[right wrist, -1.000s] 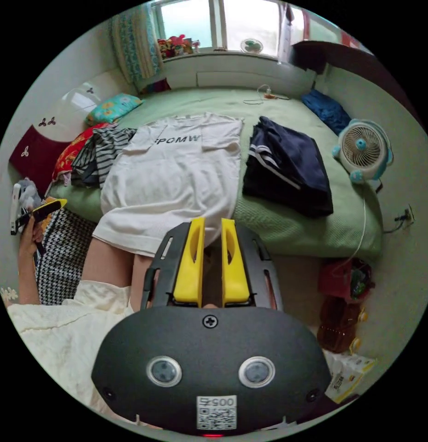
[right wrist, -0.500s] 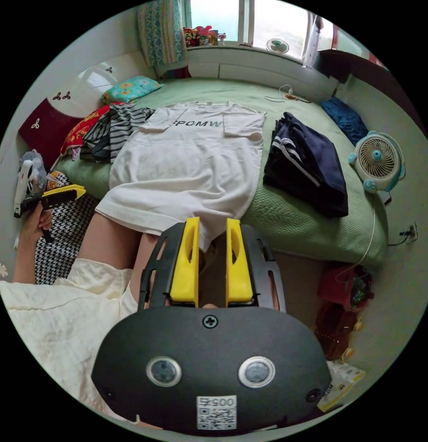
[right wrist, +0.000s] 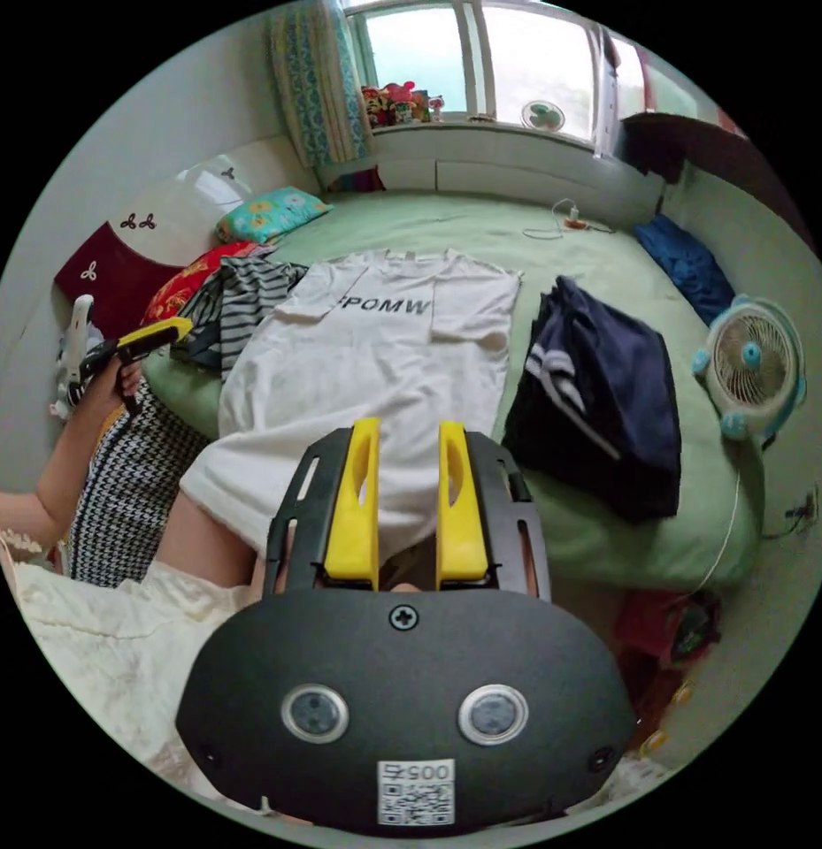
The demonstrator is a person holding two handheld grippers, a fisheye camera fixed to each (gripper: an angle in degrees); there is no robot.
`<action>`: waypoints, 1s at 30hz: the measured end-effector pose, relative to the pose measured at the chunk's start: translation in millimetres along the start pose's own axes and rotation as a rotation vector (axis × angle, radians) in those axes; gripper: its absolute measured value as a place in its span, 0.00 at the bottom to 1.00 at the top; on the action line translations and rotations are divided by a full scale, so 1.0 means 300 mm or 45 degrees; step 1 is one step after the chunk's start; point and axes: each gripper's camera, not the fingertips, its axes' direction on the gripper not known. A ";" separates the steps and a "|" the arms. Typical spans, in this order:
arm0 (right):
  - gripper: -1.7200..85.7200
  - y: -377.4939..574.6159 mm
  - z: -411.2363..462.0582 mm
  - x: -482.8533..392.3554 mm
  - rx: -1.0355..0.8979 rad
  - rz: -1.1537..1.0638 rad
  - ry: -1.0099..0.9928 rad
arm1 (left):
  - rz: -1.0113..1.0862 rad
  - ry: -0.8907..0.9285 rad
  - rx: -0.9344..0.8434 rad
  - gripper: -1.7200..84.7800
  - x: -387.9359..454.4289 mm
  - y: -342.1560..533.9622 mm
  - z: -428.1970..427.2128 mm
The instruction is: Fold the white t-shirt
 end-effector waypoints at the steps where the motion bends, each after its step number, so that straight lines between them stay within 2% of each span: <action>1: 0.12 -0.090 0.039 0.022 -0.015 -0.027 0.016 | 0.021 -0.006 -0.009 0.07 -0.014 -0.041 0.027; 7: 0.13 -0.507 0.268 0.168 0.034 -0.142 0.071 | 0.081 0.018 -0.101 0.14 -0.162 -0.420 0.350; 12: 0.14 -0.818 0.454 0.328 -0.051 -0.170 0.023 | 0.185 -0.108 -0.236 0.18 -0.268 -0.663 0.624; 17: 0.15 -1.058 0.599 0.455 -0.083 -0.109 0.045 | 0.168 -0.150 -0.335 0.19 -0.346 -0.816 0.807; 21: 0.15 -1.220 0.708 0.532 -0.184 -0.054 0.008 | 0.087 -0.081 -0.455 0.20 -0.404 -0.909 0.941; 30: 0.13 -1.422 0.838 0.610 -0.343 -0.072 -0.002 | 0.034 0.009 -0.503 0.20 -0.445 -1.024 1.041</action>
